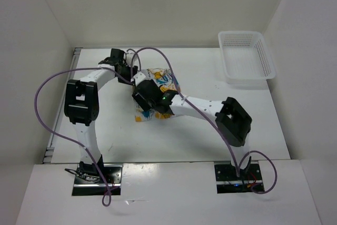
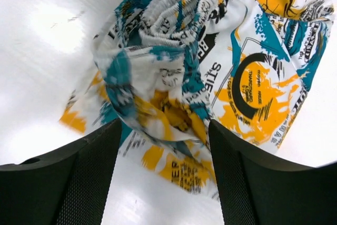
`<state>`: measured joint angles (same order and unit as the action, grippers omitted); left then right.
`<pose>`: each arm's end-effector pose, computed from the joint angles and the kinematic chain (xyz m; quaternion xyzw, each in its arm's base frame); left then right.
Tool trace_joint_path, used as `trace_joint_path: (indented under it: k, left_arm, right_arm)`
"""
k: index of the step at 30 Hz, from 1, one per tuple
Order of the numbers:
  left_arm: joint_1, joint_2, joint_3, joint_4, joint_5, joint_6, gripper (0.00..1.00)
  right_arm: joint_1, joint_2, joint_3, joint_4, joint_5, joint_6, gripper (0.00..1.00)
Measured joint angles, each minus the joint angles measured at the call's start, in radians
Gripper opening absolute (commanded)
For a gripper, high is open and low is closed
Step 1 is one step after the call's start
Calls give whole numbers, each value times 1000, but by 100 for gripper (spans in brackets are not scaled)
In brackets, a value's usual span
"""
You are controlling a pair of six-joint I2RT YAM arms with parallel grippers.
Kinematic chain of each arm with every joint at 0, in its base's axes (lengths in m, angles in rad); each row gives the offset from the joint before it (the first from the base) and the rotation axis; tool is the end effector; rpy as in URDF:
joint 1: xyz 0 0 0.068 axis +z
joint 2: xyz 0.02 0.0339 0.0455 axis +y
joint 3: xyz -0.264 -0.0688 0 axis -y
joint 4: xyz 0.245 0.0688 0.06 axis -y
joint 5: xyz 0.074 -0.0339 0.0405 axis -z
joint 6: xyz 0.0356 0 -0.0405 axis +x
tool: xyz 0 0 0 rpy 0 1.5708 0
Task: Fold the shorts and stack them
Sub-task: Fold the shorts
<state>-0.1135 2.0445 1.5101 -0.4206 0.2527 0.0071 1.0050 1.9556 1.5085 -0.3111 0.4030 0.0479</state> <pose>0.4406 -0.0592 0.1867 0.0951 0.9414 -0.1359 0.2938 0.2495 0.3669 0.2330 -0.3442 0.8353 0.0356 0.4272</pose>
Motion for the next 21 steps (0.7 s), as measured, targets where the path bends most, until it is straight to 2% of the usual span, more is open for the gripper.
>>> trace_joint_path:
  k: [2, 7, 10, 13, 16, 21]
  left_arm:
    - [4, -5, 23, 1, -8, 16, 55]
    - [24, -64, 33, -13, -55, 11, 64]
    - [43, -132, 38, -42, -59, 10, 67]
    - [47, -181, 64, -63, -47, 8, 69]
    - [14, -202, 65, -65, -32, 8, 70]
    - [-52, -193, 6, -73, 15, 8, 73]
  right_arm:
    - [0, -73, -59, 30, -27, -1, 72]
    - [0, -299, -219, 101, -116, 16, 67]
    - [-59, -381, -275, 143, -159, 73, 66]
    - [-168, -362, -280, 146, -179, 142, 66]
    - [-249, -277, -281, 136, -181, 188, 68]
    - [-246, -152, -315, 100, -213, 239, 68]
